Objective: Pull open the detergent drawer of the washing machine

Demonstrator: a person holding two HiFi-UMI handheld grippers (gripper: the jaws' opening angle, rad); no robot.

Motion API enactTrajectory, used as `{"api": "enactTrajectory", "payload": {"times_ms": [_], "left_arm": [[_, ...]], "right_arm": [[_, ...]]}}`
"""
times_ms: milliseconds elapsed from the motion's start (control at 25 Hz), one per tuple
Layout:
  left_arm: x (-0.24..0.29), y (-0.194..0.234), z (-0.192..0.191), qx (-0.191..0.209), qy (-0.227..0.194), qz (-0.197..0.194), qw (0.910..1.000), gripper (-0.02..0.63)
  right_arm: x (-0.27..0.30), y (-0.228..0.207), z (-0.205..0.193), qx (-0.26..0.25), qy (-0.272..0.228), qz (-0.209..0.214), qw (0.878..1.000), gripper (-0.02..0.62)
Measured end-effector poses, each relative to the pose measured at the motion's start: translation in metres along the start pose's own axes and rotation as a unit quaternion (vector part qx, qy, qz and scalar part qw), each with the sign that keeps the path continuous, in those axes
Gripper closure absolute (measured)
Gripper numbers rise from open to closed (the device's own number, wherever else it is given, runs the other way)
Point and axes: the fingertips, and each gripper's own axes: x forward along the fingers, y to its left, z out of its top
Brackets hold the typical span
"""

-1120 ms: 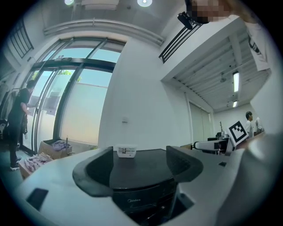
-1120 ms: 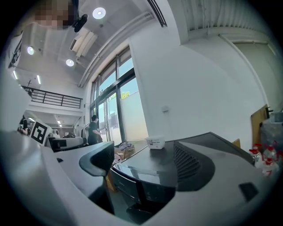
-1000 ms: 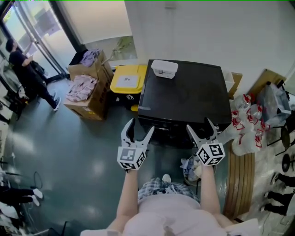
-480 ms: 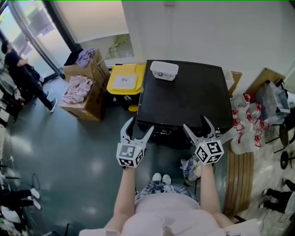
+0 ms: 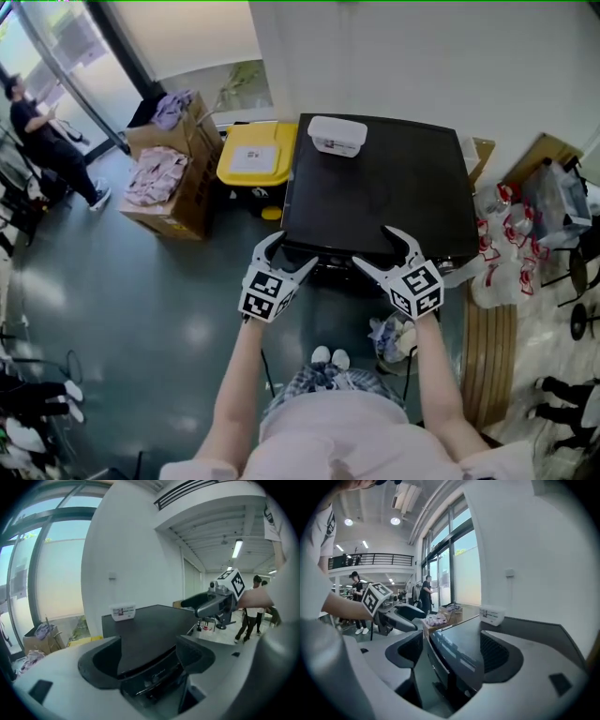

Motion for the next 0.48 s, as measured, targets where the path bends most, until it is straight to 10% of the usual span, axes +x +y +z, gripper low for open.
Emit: {"api": "enactTrajectory", "payload": {"times_ms": [480], "left_arm": [[0.042, -0.021, -0.045, 0.108, 0.162, -0.122, 0.9731, 0.247]], "right_arm": [[0.060, 0.045, -0.048, -0.122, 0.159, 0.145, 0.969, 0.264]]}}
